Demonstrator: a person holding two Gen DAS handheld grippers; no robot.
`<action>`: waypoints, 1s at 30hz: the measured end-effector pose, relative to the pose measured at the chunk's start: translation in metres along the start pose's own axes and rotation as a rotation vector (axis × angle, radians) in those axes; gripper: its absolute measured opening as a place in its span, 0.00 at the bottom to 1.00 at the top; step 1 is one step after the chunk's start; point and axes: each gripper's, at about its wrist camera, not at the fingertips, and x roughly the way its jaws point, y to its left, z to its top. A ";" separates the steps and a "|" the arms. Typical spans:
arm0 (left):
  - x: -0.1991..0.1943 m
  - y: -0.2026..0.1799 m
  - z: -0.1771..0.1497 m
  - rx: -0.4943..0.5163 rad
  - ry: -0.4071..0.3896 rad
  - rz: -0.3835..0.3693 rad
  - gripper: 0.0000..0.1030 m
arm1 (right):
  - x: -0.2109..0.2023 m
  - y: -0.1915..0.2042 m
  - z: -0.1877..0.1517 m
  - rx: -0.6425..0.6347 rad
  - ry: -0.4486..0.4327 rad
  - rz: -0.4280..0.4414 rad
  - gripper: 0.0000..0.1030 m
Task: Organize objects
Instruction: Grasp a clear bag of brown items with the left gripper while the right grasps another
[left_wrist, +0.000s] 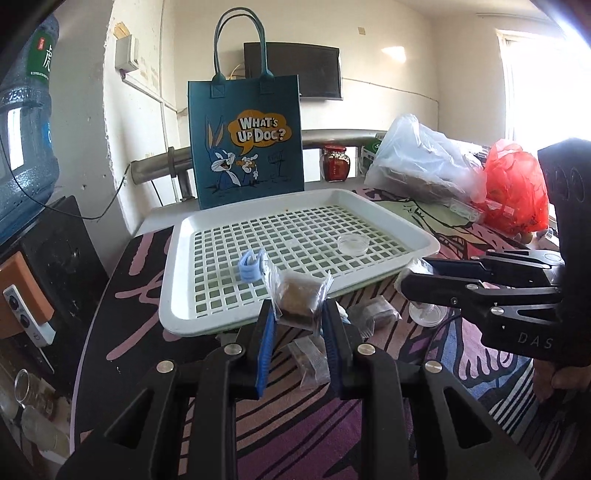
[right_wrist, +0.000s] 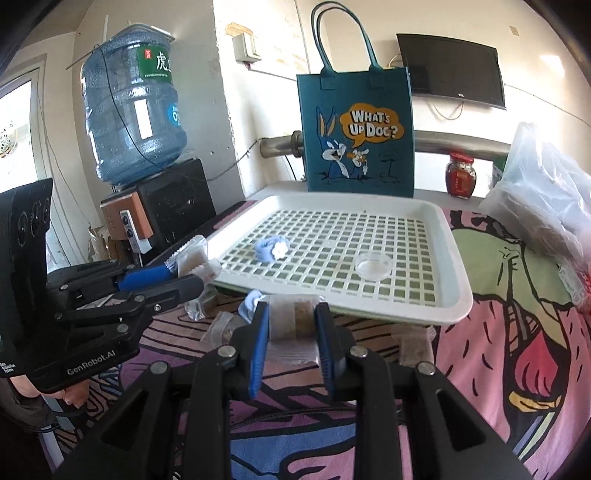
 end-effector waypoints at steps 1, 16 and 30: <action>-0.002 0.000 0.000 -0.003 -0.008 0.001 0.23 | -0.002 0.001 0.001 -0.006 -0.007 -0.002 0.24; 0.002 -0.002 0.000 -0.009 0.011 0.009 0.23 | -0.003 0.002 0.000 -0.015 -0.013 0.009 0.24; 0.003 -0.002 -0.001 -0.014 0.017 0.006 0.23 | -0.003 0.000 -0.001 -0.013 -0.008 0.019 0.24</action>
